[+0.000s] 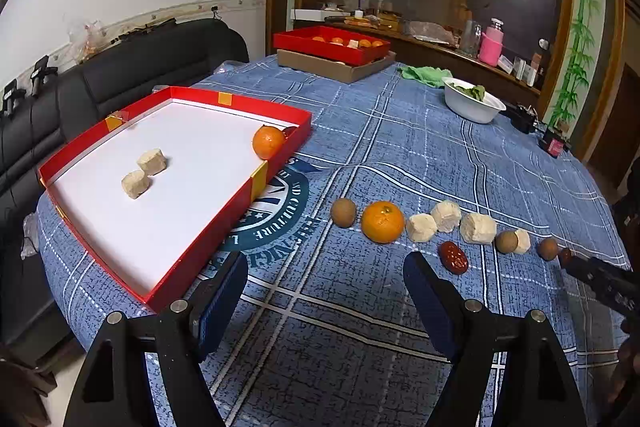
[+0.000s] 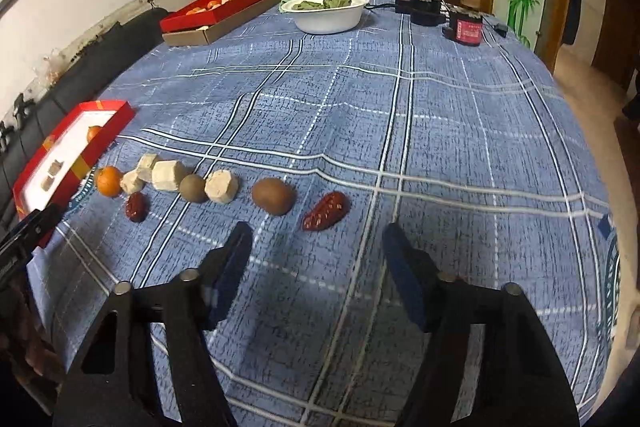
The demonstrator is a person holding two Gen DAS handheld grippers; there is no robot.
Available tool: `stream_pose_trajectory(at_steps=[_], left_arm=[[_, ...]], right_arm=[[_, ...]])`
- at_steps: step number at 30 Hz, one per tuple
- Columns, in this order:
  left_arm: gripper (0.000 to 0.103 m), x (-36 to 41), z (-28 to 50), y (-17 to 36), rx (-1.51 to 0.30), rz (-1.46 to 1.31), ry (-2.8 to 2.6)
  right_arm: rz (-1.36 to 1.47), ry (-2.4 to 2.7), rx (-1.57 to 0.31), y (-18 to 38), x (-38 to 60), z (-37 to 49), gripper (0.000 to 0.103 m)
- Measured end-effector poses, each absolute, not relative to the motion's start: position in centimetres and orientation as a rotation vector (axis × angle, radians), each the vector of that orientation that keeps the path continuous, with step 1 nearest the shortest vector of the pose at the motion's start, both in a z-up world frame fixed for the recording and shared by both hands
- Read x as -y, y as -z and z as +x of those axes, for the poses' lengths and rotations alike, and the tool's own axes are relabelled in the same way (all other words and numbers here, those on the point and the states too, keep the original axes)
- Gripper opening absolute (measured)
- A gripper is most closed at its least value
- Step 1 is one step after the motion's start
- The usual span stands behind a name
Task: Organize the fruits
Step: 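Grasp a red date with the right gripper while the left grasps another red date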
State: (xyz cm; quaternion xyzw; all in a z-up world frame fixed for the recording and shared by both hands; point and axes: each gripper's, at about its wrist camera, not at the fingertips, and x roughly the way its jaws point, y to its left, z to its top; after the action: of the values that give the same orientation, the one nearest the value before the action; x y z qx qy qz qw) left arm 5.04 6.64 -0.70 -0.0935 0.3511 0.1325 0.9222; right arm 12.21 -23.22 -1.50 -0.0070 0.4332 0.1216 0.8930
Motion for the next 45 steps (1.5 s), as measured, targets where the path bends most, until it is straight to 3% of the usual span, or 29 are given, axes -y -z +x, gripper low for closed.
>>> stream_pose_trajectory(at_steps=[1,4,9,13,23,26,29,30,31,32,45], left_arm=[[0.078,-6.5,5.1,0.8,-0.724,-0.19,-0.268],[0.078,-6.3,5.2,1.0,-0.734,-0.185,-0.258],[0.078,-6.4,5.3,1.2,-0.737,-0.185,-0.252],[0.078,-6.0,5.8,1.4,-0.751,-0.187,-0.236],[0.074,-0.6,10.3,2.4,-0.856,-0.159,-0.116],[0.06,0.6,11.5,3.0,-0.893,-0.13,-0.124],[0.054,1.3,12.4,3.7,-0.929,-0.105,-0.133],[0.04,1.7,12.6,3.6,-0.929,-0.085,-0.135],[0.037,2.0,12.8,3.6,-0.93,-0.069,-0.134],[0.021,2.3,12.9,3.5,-0.928,-0.055,-0.121],[0.02,0.8,9.2,0.5,-0.78,-0.153,0.004]], right_arm=[[-0.025,-0.246,-0.905,1.6,23.0,12.5,0.051],[-0.048,-0.236,-0.934,2.2,22.3,13.6,0.039],[-0.067,-0.232,-0.956,3.0,21.7,14.4,0.03],[-0.08,-0.249,-0.955,3.0,21.5,14.7,0.016],[-0.025,-0.283,-0.89,2.1,22.3,14.0,0.015],[-0.005,-0.292,-0.882,2.0,22.6,14.0,0.015],[0.008,-0.309,-0.871,1.8,22.6,13.9,0.015],[0.009,-0.314,-0.867,1.7,22.6,13.8,0.015],[0.01,-0.318,-0.865,1.7,22.5,13.8,0.015],[0.011,-0.323,-0.864,1.7,22.5,13.8,0.015],[0.004,-0.355,-0.836,1.4,22.1,13.4,0.015]])
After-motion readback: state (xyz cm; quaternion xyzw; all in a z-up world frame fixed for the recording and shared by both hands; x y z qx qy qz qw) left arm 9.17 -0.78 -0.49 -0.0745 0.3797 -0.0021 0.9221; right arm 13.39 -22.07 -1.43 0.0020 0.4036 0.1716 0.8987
